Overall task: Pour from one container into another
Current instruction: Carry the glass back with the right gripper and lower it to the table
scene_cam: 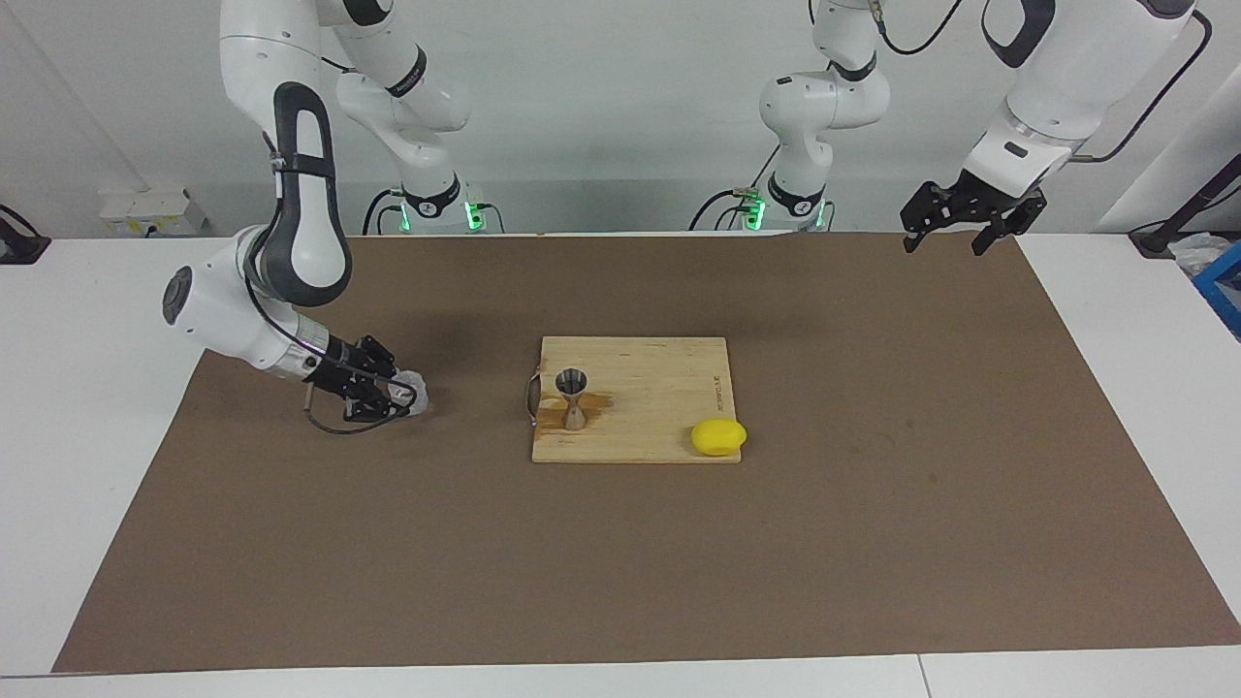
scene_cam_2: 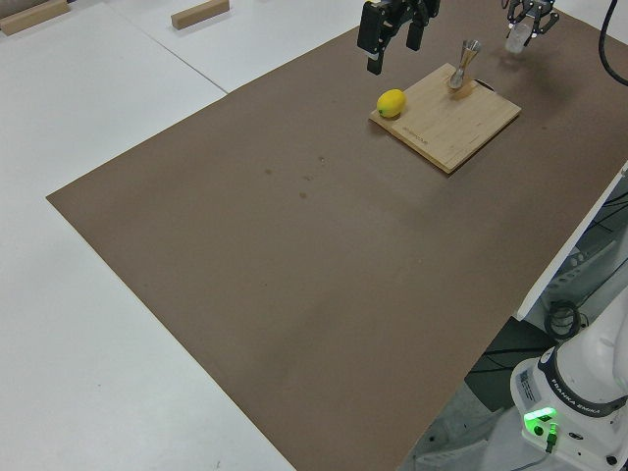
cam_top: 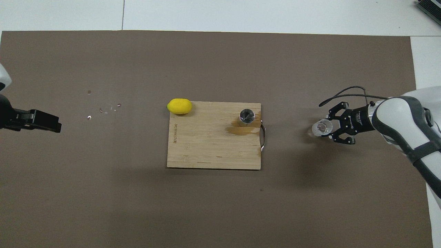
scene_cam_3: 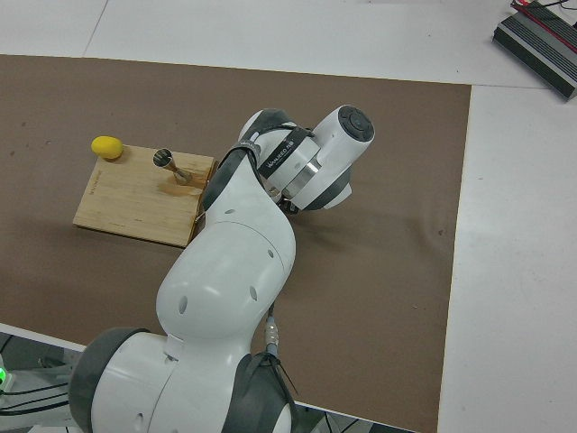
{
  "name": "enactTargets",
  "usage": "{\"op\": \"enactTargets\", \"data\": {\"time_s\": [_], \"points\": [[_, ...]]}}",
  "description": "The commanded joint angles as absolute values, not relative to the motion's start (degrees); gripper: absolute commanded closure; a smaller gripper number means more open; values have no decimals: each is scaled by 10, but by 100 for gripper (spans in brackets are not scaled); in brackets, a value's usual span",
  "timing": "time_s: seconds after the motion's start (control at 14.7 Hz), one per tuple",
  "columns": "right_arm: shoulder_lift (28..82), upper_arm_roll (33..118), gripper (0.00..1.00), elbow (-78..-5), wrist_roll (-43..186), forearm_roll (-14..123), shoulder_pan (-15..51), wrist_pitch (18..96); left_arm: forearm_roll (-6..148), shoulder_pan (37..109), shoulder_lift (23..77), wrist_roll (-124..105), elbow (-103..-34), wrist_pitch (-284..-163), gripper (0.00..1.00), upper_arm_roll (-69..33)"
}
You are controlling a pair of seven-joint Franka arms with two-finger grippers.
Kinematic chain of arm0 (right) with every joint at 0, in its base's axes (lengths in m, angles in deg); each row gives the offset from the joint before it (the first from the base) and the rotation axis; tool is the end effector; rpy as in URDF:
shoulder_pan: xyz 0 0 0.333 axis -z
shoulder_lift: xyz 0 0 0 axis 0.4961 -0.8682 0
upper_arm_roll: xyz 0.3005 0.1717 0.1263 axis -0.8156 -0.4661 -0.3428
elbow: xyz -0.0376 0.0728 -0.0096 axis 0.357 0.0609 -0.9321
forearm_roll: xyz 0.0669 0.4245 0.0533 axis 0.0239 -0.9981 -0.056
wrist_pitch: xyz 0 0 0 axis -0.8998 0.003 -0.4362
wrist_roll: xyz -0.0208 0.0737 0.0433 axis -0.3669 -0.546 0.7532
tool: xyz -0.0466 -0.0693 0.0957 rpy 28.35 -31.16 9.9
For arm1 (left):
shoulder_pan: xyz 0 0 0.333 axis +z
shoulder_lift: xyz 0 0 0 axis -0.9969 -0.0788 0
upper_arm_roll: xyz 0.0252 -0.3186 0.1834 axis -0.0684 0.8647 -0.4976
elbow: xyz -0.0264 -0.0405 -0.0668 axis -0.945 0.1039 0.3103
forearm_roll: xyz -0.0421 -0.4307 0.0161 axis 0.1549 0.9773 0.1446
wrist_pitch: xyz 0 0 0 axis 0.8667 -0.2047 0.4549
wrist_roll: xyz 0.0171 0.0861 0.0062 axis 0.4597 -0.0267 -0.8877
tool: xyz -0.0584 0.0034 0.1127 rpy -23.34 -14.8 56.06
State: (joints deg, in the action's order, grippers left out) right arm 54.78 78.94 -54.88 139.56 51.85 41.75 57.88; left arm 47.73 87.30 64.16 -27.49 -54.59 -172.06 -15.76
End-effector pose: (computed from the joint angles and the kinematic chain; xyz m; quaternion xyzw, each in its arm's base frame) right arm 0.6073 -0.0485 0.3065 -0.6943 0.6674 0.2121 0.1662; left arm 0.5603 -0.0398 0.6492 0.9979 -0.0528 -0.0357 0.0148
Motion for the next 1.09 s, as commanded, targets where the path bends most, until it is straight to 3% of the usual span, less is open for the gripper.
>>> {"op": "enactTargets", "data": {"time_s": [0.0, 0.34, 0.41, 0.48, 0.61, 0.82, 1.02], "points": [[548, 782, 100, -567, 1362, 498, 432, 594, 484, 877, 658, -272, -564, -1725, 0, -157], [554, 783, 100, -587, 1362, 497, 433, 612, 484, 877, 658, -272, -564, -1725, 0, -157], [554, 783, 96, -590, 1362, 496, 435, 612, 484, 877, 658, -272, -564, -1725, 0, -157], [554, 783, 50, -591, 1362, 497, 441, 612, 484, 877, 658, -272, -564, -1725, 0, -157], [555, 783, 9, -591, 1363, 496, 447, 612, 484, 877, 658, -272, -564, -1725, 0, -157], [556, 785, 0, -591, 1365, 497, 461, 609, 484, 877, 658, -272, -564, -1725, 0, -157], [561, 786, 0, -591, 1360, 500, 483, 607, 484, 877, 658, -272, -564, -1724, 0, -157]]}}
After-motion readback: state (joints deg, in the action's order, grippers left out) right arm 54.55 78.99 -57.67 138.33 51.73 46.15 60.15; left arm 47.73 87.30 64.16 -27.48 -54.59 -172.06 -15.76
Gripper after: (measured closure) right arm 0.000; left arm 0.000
